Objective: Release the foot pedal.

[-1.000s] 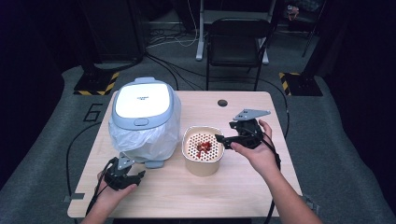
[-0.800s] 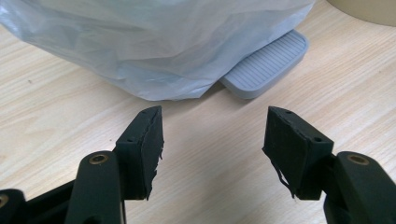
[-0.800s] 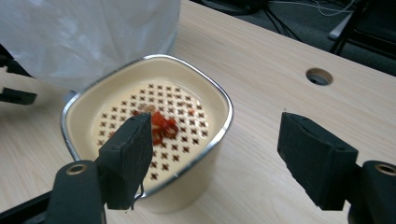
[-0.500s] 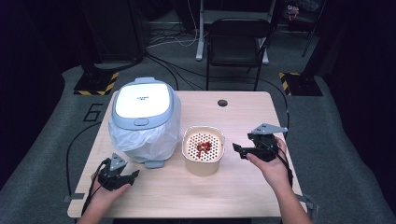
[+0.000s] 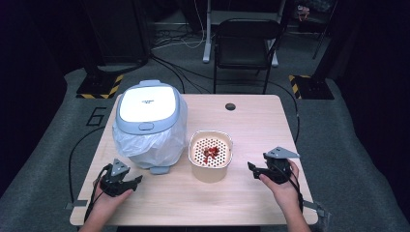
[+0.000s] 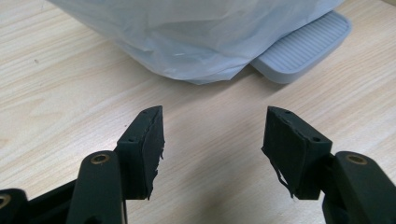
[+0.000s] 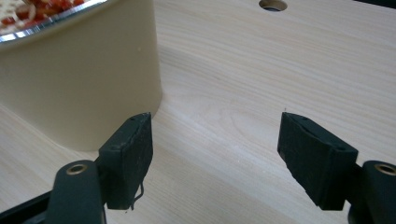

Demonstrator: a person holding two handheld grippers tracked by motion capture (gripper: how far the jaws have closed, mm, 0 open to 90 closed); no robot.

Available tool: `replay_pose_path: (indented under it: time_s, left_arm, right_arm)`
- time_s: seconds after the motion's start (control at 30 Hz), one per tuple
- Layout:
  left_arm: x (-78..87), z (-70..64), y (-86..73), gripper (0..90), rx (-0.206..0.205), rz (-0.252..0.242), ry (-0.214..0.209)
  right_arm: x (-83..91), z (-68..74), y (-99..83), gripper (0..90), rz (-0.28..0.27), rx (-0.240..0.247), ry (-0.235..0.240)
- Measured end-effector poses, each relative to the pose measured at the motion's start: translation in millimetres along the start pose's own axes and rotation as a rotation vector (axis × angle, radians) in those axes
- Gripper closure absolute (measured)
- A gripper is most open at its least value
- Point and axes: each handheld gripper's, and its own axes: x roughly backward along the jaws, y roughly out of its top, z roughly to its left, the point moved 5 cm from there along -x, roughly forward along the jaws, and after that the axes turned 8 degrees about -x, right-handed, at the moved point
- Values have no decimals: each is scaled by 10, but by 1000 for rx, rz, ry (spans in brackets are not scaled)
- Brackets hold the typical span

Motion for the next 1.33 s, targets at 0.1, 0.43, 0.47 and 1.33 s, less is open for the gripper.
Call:
replay_pose_path:
  time_s: [0.1, 0.43, 0.47, 1.33]
  left_arm:
    - [-10, 15, -8, 383, 19, -6, -4]
    - [-30, 59, -42, 377, 25, 7, -6]
    - [-43, 51, -42, 376, 45, -5, -7]
    - [-87, 83, -84, 340, 83, -12, -15]
  right_arm:
    - [-68, -11, -104, 265, -21, 7, -4]
    - [-216, -54, -346, 264, 10, -10, -61]
    - [-230, -56, -355, 264, 10, -3, -67]
    - [-343, -159, -524, 261, 47, 22, -104]
